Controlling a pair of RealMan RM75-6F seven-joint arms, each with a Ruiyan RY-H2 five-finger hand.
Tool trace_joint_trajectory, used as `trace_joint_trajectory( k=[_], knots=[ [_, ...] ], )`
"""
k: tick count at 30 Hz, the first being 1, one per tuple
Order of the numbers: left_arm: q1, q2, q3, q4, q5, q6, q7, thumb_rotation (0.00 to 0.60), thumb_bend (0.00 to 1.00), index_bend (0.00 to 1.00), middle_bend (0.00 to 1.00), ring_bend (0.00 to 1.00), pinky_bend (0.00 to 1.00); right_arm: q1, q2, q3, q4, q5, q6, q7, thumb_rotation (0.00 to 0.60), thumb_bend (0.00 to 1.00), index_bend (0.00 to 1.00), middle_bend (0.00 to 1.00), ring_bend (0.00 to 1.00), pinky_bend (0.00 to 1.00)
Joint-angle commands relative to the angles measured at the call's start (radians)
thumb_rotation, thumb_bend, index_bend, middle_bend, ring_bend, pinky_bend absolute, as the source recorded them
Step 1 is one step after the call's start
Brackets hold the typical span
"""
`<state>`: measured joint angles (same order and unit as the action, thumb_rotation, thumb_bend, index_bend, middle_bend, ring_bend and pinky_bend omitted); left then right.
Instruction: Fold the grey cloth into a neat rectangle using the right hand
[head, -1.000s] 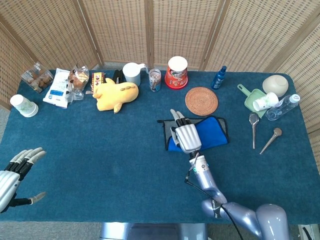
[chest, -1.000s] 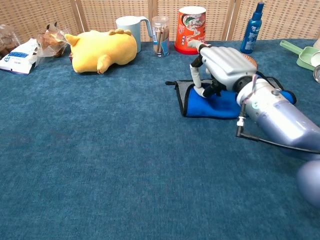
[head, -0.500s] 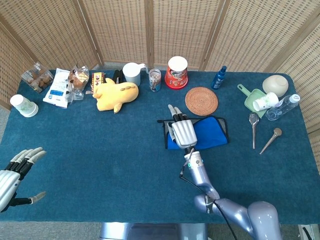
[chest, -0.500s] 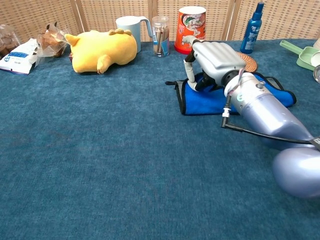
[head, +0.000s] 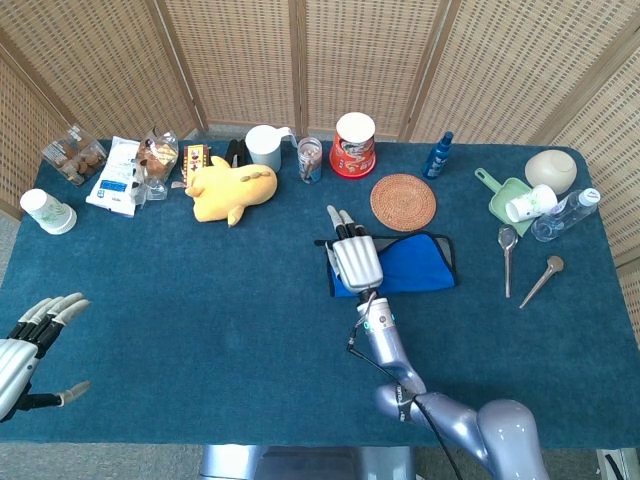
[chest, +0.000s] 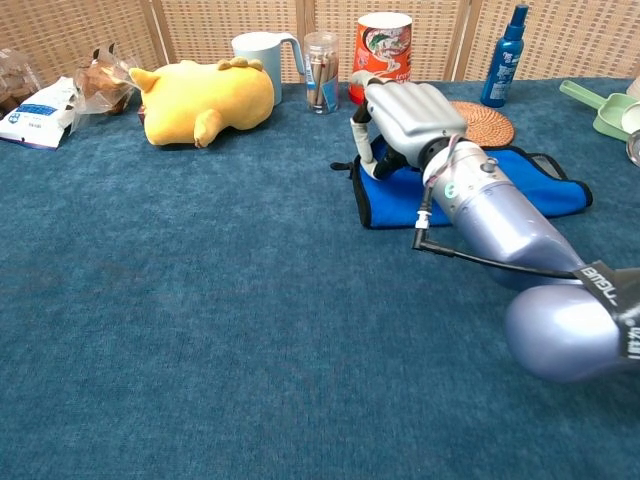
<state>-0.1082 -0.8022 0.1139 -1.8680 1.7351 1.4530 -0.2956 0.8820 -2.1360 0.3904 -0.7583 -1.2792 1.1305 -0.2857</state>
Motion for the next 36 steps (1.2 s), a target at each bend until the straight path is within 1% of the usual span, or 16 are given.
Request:
trace_joint_trajectory(
  k=[1, 5, 6, 7, 9, 11, 12, 13, 14, 16, 22, 23, 28, 30, 33, 36],
  knots=[
    [-0.001, 0.0, -0.001, 0.001, -0.003, -0.002, -0.001, 0.6, 0.24, 0.07, 0.0, 0.0, 0.06, 0.014, -0.011, 0.001, 0.017, 0.002, -0.005, -0.005, 0.6, 0.39, 0.73, 0.07, 0.13, 0.35],
    [-0.001, 0.001, -0.001, 0.0, -0.004, -0.003, -0.004, 0.6, 0.24, 0.07, 0.0, 0.0, 0.06, 0.03, -0.025, 0.002, 0.041, 0.003, -0.008, -0.008, 0.6, 0.38, 0.71, 0.07, 0.13, 0.35],
    [-0.001, 0.001, -0.001, 0.0, -0.003, -0.002, -0.004, 0.6, 0.24, 0.07, 0.0, 0.0, 0.06, 0.033, -0.029, 0.003, 0.048, 0.005, -0.009, -0.008, 0.6, 0.38, 0.7, 0.07, 0.13, 0.35],
    [-0.001, 0.001, -0.001, 0.001, -0.003, -0.001, -0.005, 0.6, 0.24, 0.07, 0.0, 0.0, 0.06, 0.035, -0.031, 0.004, 0.052, 0.006, -0.009, -0.007, 0.6, 0.36, 0.65, 0.07, 0.13, 0.35],
    [0.001, 0.002, -0.001, 0.001, -0.002, 0.002, -0.007, 0.6, 0.24, 0.07, 0.0, 0.0, 0.06, 0.039, -0.04, 0.006, 0.064, 0.011, -0.01, -0.002, 0.6, 0.29, 0.53, 0.05, 0.13, 0.35],
    [0.002, 0.003, -0.001, 0.002, -0.001, 0.005, -0.009, 0.6, 0.24, 0.07, 0.0, 0.0, 0.06, 0.04, -0.04, 0.003, 0.064, 0.01, -0.009, 0.005, 0.6, 0.2, 0.33, 0.03, 0.13, 0.35],
    [0.003, 0.004, -0.001, 0.002, 0.0, 0.006, -0.01, 0.6, 0.24, 0.07, 0.0, 0.0, 0.06, 0.039, -0.038, 0.0, 0.061, 0.006, -0.005, 0.011, 0.6, 0.17, 0.26, 0.02, 0.13, 0.35],
    [0.003, 0.004, 0.0, 0.002, 0.001, 0.008, -0.011, 0.6, 0.24, 0.07, 0.0, 0.0, 0.06, 0.038, -0.036, -0.002, 0.056, 0.003, -0.002, 0.016, 0.6, 0.12, 0.15, 0.01, 0.13, 0.35],
    [0.004, 0.004, 0.0, 0.002, 0.002, 0.009, -0.011, 0.6, 0.24, 0.07, 0.0, 0.0, 0.06, 0.037, -0.034, -0.003, 0.051, 0.003, 0.001, 0.02, 0.6, 0.09, 0.07, 0.0, 0.13, 0.35],
    [0.004, 0.004, 0.0, 0.003, 0.004, 0.01, -0.012, 0.6, 0.24, 0.07, 0.0, 0.0, 0.06, 0.034, -0.025, 0.0, 0.033, 0.003, 0.008, 0.022, 0.6, 0.06, 0.0, 0.0, 0.13, 0.35],
    [0.005, 0.003, 0.003, 0.002, 0.011, 0.011, -0.01, 0.6, 0.24, 0.07, 0.0, 0.0, 0.06, 0.018, 0.018, 0.007, -0.039, 0.006, 0.034, 0.022, 0.6, 0.05, 0.0, 0.0, 0.12, 0.35],
    [0.005, 0.003, 0.003, 0.002, 0.012, 0.011, -0.009, 0.6, 0.24, 0.07, 0.0, 0.0, 0.06, 0.013, 0.029, 0.008, -0.054, 0.008, 0.036, 0.015, 0.6, 0.04, 0.01, 0.0, 0.12, 0.35],
    [0.007, 0.003, 0.005, 0.0, 0.017, 0.015, -0.004, 0.6, 0.24, 0.07, 0.0, 0.0, 0.06, -0.009, 0.074, 0.009, -0.106, 0.029, 0.027, -0.007, 0.6, 0.06, 0.18, 0.0, 0.12, 0.35],
    [0.008, 0.003, 0.004, 0.0, 0.015, 0.016, -0.004, 0.6, 0.24, 0.07, 0.0, 0.0, 0.06, -0.023, 0.103, 0.003, -0.141, 0.046, -0.004, -0.009, 0.6, 0.07, 0.24, 0.0, 0.11, 0.35],
    [0.007, 0.002, 0.003, 0.0, 0.013, 0.013, -0.004, 0.6, 0.24, 0.07, 0.0, 0.0, 0.06, -0.045, 0.164, -0.012, -0.207, 0.081, -0.058, -0.064, 0.6, 0.05, 0.35, 0.0, 0.07, 0.35],
    [0.005, 0.001, 0.004, -0.001, 0.014, 0.009, 0.0, 0.6, 0.24, 0.07, 0.0, 0.0, 0.06, -0.059, 0.21, -0.014, -0.268, 0.116, -0.087, -0.111, 0.6, 0.04, 0.37, 0.0, 0.05, 0.35]
  ],
)
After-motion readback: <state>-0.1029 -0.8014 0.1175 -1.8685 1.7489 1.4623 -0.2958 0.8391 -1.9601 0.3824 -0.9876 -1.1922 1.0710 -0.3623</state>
